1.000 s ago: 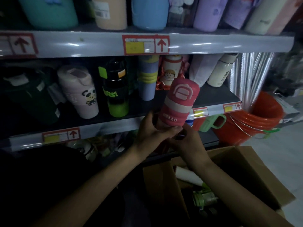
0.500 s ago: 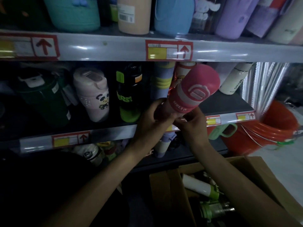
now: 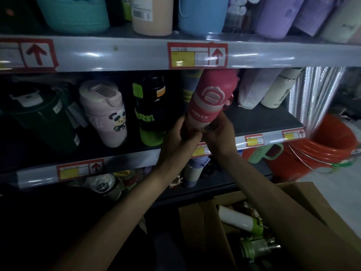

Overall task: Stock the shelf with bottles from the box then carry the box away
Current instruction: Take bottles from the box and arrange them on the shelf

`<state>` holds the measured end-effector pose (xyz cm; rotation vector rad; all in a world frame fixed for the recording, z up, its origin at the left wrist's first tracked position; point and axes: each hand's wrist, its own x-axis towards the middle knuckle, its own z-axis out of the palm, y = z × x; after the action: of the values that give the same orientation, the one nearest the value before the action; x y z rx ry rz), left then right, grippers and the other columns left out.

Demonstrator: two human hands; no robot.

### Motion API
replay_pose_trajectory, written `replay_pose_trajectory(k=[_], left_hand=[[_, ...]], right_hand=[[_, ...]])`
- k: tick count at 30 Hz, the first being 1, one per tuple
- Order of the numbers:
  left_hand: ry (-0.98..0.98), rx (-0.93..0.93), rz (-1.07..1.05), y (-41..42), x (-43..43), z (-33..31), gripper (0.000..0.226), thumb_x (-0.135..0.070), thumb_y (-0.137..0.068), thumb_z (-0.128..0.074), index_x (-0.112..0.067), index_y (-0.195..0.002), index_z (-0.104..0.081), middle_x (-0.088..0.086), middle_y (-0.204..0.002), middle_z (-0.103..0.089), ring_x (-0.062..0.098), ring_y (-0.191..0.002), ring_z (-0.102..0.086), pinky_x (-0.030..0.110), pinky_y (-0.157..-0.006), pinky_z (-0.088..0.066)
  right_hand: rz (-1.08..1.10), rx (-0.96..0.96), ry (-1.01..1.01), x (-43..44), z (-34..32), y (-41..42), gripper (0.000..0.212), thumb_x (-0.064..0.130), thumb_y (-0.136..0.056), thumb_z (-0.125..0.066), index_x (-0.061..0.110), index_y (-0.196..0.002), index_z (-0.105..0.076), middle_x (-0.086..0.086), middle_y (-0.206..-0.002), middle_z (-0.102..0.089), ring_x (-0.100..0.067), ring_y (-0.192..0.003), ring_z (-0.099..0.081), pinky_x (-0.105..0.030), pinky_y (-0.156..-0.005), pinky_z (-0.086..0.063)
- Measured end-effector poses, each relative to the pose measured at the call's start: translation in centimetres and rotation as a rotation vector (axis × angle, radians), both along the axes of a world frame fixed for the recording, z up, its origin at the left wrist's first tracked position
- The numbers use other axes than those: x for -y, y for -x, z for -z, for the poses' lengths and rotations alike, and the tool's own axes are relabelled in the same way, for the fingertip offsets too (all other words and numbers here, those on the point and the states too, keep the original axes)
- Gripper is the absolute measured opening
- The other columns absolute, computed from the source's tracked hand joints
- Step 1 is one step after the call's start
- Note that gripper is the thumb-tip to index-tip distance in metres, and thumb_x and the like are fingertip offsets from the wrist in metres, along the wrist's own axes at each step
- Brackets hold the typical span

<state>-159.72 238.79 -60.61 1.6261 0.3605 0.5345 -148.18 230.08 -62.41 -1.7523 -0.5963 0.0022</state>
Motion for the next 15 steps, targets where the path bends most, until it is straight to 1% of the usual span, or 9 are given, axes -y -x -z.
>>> replay_pose_trajectory(k=[2,4,6,8,9,10,12,14,15], left_hand=[[0.021,-0.007,-0.001,-0.1,0.1,0.1,0.052,-0.034,-0.081,-0.064,-0.029,-0.133,-0.060,-0.010,-0.122,-0.071,0.006,-0.117,-0.064,0.042,-0.106,-0.050],[0.033,-0.020,-0.013,-0.2,0.1,0.1,0.051,-0.033,-0.082,-0.064,-0.029,-0.132,-0.060,-0.010,-0.122,-0.071,0.008,-0.117,-0.064,0.044,-0.106,-0.050],[0.039,-0.032,-0.023,-0.4,0.1,0.2,0.051,-0.033,-0.081,-0.064,-0.031,-0.132,-0.060,-0.013,-0.122,-0.070,0.004,-0.115,-0.064,0.038,-0.104,-0.050],[0.053,-0.040,-0.034,-0.5,0.1,0.4,0.049,-0.031,-0.081,-0.063,-0.035,-0.130,-0.060,-0.017,-0.118,-0.070,-0.001,-0.111,-0.064,0.028,-0.097,-0.050],[0.060,-0.042,-0.036,-0.6,0.1,0.5,0.049,-0.028,-0.083,-0.064,-0.035,-0.131,-0.059,-0.017,-0.118,-0.070,-0.003,-0.109,-0.064,0.024,-0.093,-0.050],[0.067,-0.039,-0.037,-0.7,0.1,0.5,0.047,-0.023,-0.087,-0.064,-0.033,-0.133,-0.058,-0.017,-0.118,-0.070,-0.004,-0.108,-0.064,0.021,-0.090,-0.049],[0.082,-0.033,-0.040,-0.7,0.0,0.6,0.045,-0.013,-0.093,-0.063,-0.032,-0.133,-0.057,-0.017,-0.118,-0.070,-0.007,-0.105,-0.064,0.011,-0.082,-0.048],[0.095,-0.039,-0.041,-0.6,0.0,0.5,0.043,-0.012,-0.095,-0.062,-0.031,-0.133,-0.056,-0.018,-0.120,-0.069,-0.011,-0.104,-0.063,0.005,-0.078,-0.046],[0.103,-0.039,-0.043,-0.7,0.0,0.6,0.042,-0.012,-0.095,-0.062,-0.031,-0.132,-0.056,-0.019,-0.120,-0.068,-0.012,-0.103,-0.062,0.004,-0.077,-0.046]], right_hand=[[0.001,0.016,0.036,-0.1,0.3,-0.2,0.056,0.020,-0.069,-0.088,0.016,-0.119,-0.065,0.001,-0.106,-0.077,-0.018,-0.099,-0.074,-0.052,-0.088,-0.059],[0.004,0.033,0.068,-0.2,0.7,-0.4,0.052,0.019,-0.070,-0.087,0.017,-0.117,-0.065,0.002,-0.105,-0.077,-0.016,-0.097,-0.074,-0.050,-0.086,-0.059],[0.017,0.048,0.096,-0.4,0.6,-0.6,0.048,0.020,-0.073,-0.085,0.017,-0.116,-0.065,0.004,-0.103,-0.077,-0.013,-0.093,-0.073,-0.040,-0.082,-0.059],[0.019,0.076,0.121,-0.6,0.3,-0.8,0.045,0.020,-0.077,-0.084,0.015,-0.118,-0.065,0.005,-0.105,-0.075,-0.009,-0.091,-0.069,-0.022,-0.075,-0.053],[0.019,0.086,0.125,-0.8,0.1,-0.8,0.047,0.021,-0.078,-0.083,0.014,-0.121,-0.064,0.004,-0.107,-0.074,-0.008,-0.093,-0.067,-0.016,-0.074,-0.050],[0.018,0.085,0.117,-0.9,0.0,-0.8,0.051,0.022,-0.079,-0.084,0.013,-0.124,-0.062,0.004,-0.110,-0.073,-0.009,-0.096,-0.067,-0.015,-0.076,-0.049],[0.028,0.054,0.099,-1.3,0.0,-0.7,0.058,0.026,-0.079,-0.085,0.014,-0.128,-0.057,0.008,-0.110,-0.070,-0.010,-0.100,-0.067,-0.020,-0.080,-0.051],[0.042,0.030,0.109,-1.3,0.2,-0.5,0.055,0.026,-0.082,-0.083,0.014,-0.127,-0.054,0.016,-0.102,-0.064,-0.007,-0.097,-0.065,-0.017,-0.076,-0.050],[0.043,0.030,0.110,-1.3,0.3,-0.4,0.053,0.024,-0.084,-0.082,0.014,-0.127,-0.053,0.016,-0.101,-0.063,-0.006,-0.096,-0.064,-0.015,-0.075,-0.049]])
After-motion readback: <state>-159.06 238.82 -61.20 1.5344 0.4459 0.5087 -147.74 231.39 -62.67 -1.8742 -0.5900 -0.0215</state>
